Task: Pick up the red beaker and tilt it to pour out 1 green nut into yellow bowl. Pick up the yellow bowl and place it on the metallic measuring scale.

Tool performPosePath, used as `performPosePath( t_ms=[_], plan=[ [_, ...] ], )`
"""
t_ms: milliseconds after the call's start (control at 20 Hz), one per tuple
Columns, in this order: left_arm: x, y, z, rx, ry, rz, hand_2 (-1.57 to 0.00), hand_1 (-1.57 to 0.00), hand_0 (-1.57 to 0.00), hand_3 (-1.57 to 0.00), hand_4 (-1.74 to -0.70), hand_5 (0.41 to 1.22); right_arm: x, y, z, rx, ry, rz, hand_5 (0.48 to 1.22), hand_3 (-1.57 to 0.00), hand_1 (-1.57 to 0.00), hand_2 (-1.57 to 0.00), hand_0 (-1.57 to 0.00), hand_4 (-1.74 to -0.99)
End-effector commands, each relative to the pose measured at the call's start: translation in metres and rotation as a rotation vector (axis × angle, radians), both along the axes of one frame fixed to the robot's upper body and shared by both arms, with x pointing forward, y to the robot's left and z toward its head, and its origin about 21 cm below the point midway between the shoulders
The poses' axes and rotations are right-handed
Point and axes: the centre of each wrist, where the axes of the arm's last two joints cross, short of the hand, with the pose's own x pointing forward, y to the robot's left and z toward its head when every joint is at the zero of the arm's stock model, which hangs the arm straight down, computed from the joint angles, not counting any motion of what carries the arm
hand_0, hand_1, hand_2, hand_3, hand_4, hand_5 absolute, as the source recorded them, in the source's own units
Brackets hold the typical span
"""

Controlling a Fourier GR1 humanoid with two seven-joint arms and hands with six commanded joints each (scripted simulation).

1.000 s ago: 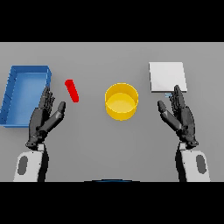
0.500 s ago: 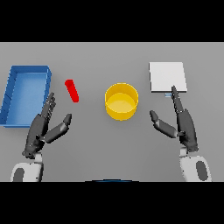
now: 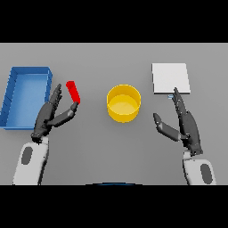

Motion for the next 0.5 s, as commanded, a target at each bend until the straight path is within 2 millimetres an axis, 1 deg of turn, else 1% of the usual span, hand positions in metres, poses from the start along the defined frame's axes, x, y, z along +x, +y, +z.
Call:
performPosePath(
  t_ms=[0, 100, 150, 250, 300, 350, 400, 450],
  plan=[
    [0.007, 0.000, -0.001, 0.008, -0.002, -0.007, 0.00, 0.00, 0.00, 0.00, -1.18, 0.640, 0.000, -0.001, 0.002, 0.002, -0.008, 0.000, 0.627, 0.00, 0.00, 0.00, 0.00, -1.225],
    [0.019, -0.001, -0.005, 0.006, -0.004, -0.022, 0.00, 0.00, 0.00, 0.00, -1.18, 0.636, 0.000, -0.008, -0.002, 0.003, 0.003, 0.000, 0.626, 0.00, 0.00, 0.00, 0.00, -1.229],
    [0.027, -0.003, -0.002, 0.007, -0.023, -0.029, 0.00, 0.00, 0.00, 0.00, -1.18, 0.637, 0.001, -0.006, -0.001, -0.003, 0.003, 0.002, 0.625, 0.00, 0.00, 0.00, 0.00, -1.227],
    [0.038, -0.010, -0.003, 0.007, -0.023, -0.043, 0.00, 0.00, 0.00, 0.00, -1.20, 0.646, -0.002, -0.004, 0.001, -0.006, -0.013, 0.011, 0.626, 0.00, 0.00, 0.00, 0.00, -1.218],
    [0.041, -0.014, -0.005, 0.017, -0.028, -0.049, 0.00, 0.00, 0.00, 0.00, -1.20, 0.651, -0.002, -0.003, 0.000, 0.002, 0.001, 0.009, 0.627, 0.00, 0.00, 0.00, 0.00, -1.222],
    [0.046, -0.015, -0.006, 0.032, -0.027, -0.045, 0.00, 0.00, 0.00, 0.00, -1.20, 0.654, -0.005, -0.004, 0.000, 0.008, 0.006, 0.012, 0.628, 0.00, 0.00, 0.00, 0.00, -1.229],
    [0.051, -0.014, -0.001, 0.043, -0.031, -0.047, 0.00, 0.00, 0.00, 0.00, -1.20, 0.657, -0.004, -0.005, 0.000, 0.000, 0.004, 0.007, 0.630, 0.00, 0.00, 0.00, 0.00, -1.227],
    [0.053, -0.016, -0.004, 0.057, -0.023, -0.043, 0.00, 0.00, 0.00, 0.00, -1.20, 0.661, -0.003, -0.004, 0.001, 0.001, 0.003, 0.002, 0.631, 0.00, 0.00, 0.00, 0.00, -1.226]
  ],
)
